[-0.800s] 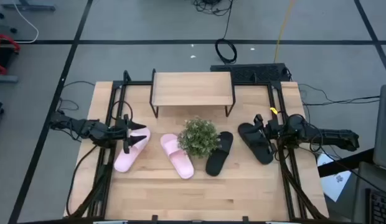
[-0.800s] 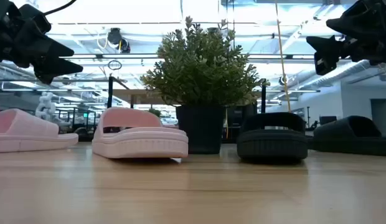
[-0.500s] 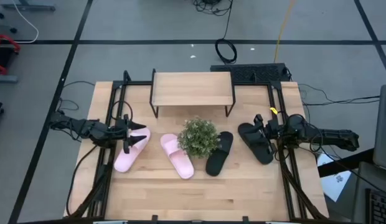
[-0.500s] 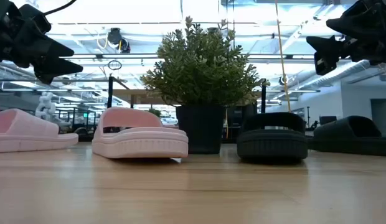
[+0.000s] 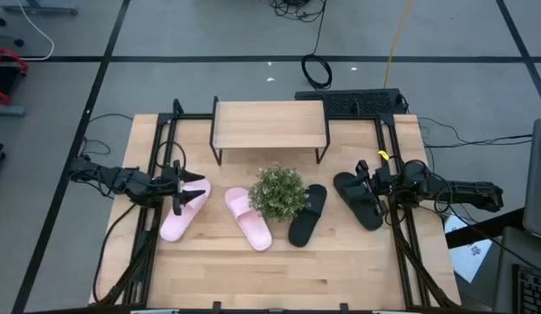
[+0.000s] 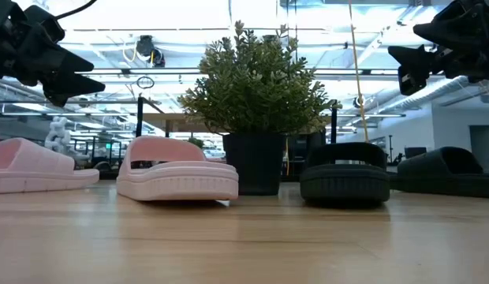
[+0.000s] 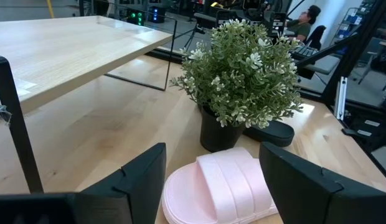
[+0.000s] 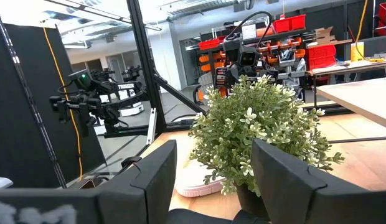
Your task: Pick and place slides into the shelf
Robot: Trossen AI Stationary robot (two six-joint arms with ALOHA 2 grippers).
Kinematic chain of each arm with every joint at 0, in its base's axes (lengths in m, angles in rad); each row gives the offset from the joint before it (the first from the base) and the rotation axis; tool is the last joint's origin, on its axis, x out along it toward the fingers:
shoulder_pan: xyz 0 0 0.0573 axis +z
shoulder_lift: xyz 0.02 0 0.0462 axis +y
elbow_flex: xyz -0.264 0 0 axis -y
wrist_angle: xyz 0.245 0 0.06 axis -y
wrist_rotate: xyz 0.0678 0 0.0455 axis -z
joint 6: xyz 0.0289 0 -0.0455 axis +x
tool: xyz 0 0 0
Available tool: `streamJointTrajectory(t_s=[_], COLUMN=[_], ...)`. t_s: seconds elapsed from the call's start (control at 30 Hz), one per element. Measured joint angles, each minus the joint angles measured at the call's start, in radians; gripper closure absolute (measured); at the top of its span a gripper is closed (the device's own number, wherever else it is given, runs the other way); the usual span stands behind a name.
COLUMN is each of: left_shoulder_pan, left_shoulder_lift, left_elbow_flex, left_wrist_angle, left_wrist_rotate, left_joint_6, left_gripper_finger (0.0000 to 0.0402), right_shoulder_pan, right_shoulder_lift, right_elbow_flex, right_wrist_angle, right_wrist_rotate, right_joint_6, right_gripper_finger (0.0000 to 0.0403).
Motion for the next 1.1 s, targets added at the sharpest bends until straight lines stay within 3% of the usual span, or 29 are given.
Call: streamJointTrajectory(t_s=[0.8, 0.97, 1.1], left_shoulder_pan=[0.0, 0.0, 0.0], left_shoulder_lift=[0.0, 0.0, 0.0], left_elbow_flex=[0.0, 0.0, 0.0], left_wrist_angle=[0.0, 0.0, 0.0], left_wrist_rotate=[0.0, 0.0, 0.0], left_joint_6=[0.0, 0.0, 0.0], left_gripper_finger=[0.0147, 0.0147, 0.0147], right_shoulder_pan=[0.0, 0.0, 0.0], right_shoulder_lift=[0.0, 0.0, 0.0], right_elbow_flex=[0.0, 0.0, 0.0], right_wrist_angle=[0.004, 0.131, 0.342], right_wrist_rotate=[0.001, 0.0, 0.03], right_joint_6=[0.005, 0.252, 0.394], right_gripper_finger=[0.0206, 0.0206, 0.0206])
